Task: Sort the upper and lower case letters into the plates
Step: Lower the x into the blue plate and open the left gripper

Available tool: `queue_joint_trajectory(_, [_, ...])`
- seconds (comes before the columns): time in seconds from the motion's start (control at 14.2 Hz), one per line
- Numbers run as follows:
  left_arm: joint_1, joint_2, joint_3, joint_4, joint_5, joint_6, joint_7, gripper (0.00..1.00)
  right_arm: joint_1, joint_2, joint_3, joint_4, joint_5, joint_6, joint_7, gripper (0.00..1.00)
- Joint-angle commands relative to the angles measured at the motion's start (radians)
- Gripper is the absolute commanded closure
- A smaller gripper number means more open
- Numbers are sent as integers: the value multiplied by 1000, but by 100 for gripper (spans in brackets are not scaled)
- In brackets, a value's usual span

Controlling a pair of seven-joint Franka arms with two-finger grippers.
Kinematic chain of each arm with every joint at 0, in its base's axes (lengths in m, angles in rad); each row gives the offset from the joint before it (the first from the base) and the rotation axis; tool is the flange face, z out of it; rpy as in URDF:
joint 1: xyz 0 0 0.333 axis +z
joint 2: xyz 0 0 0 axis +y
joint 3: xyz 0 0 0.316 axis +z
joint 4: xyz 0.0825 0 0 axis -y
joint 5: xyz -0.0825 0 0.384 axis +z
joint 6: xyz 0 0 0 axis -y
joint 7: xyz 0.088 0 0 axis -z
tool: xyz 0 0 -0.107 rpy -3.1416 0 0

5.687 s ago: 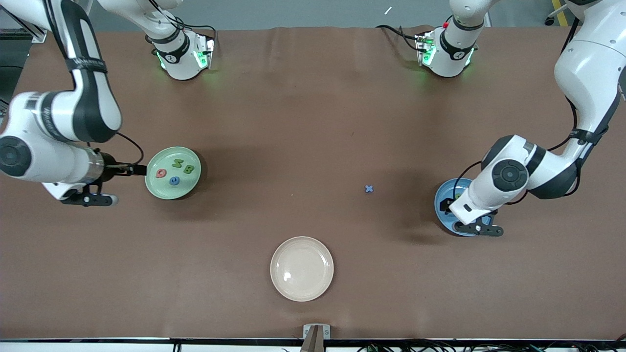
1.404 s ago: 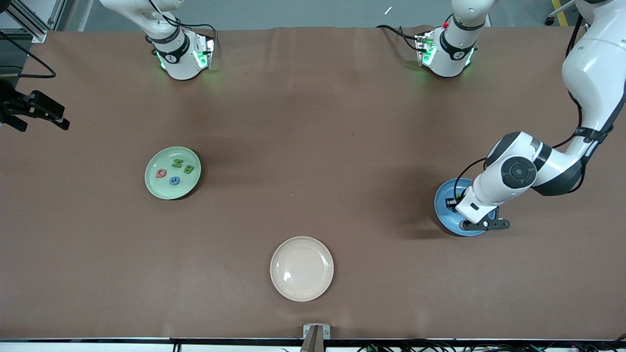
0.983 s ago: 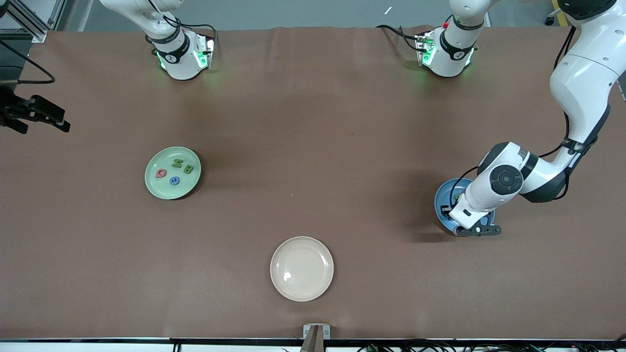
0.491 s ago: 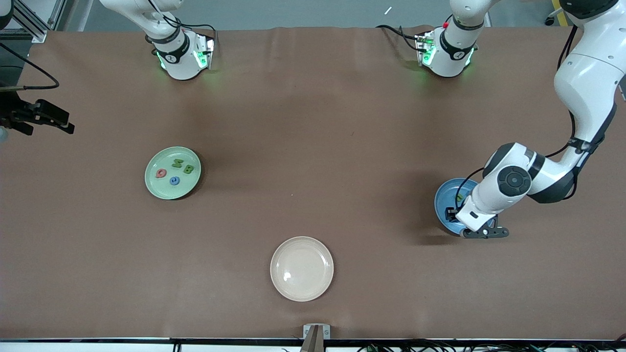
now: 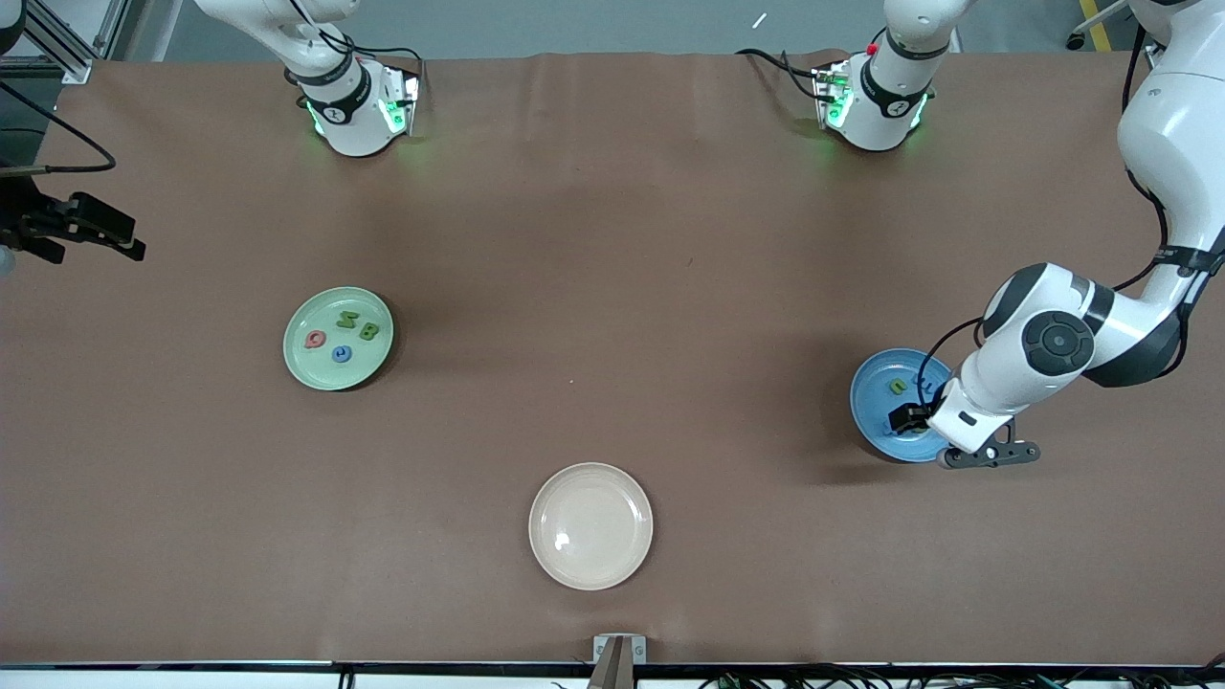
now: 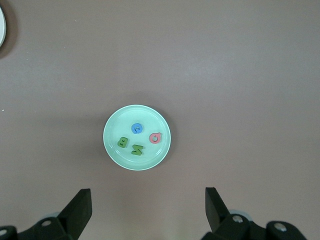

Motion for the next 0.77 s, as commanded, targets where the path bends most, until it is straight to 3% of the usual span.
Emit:
queue_joint_trajectory(0.0, [5, -18, -17, 4, -22, -25, 12, 0, 6, -42, 0, -38, -1, 1, -7, 0])
queue_joint_trajectory(0.28, [42, -30, -39, 33, -115, -39, 113, 0, 5, -43, 0, -40, -1, 3, -7, 0])
queue_joint_trajectory(0.42, [-8, -66, 19, 59, -253, -46, 217, 0, 6, -42, 0, -40, -1, 1, -7, 0])
queue_joint_trajectory(0.56, [-158, -168, 215, 82, -471, -46, 394, 0, 5, -42, 0, -38, -1, 1, -7, 0])
queue_joint_trajectory(0.7, [-413, -286, 510, 74, -704, -46, 525, 0, 6, -42, 0, -38, -1, 3, -7, 0])
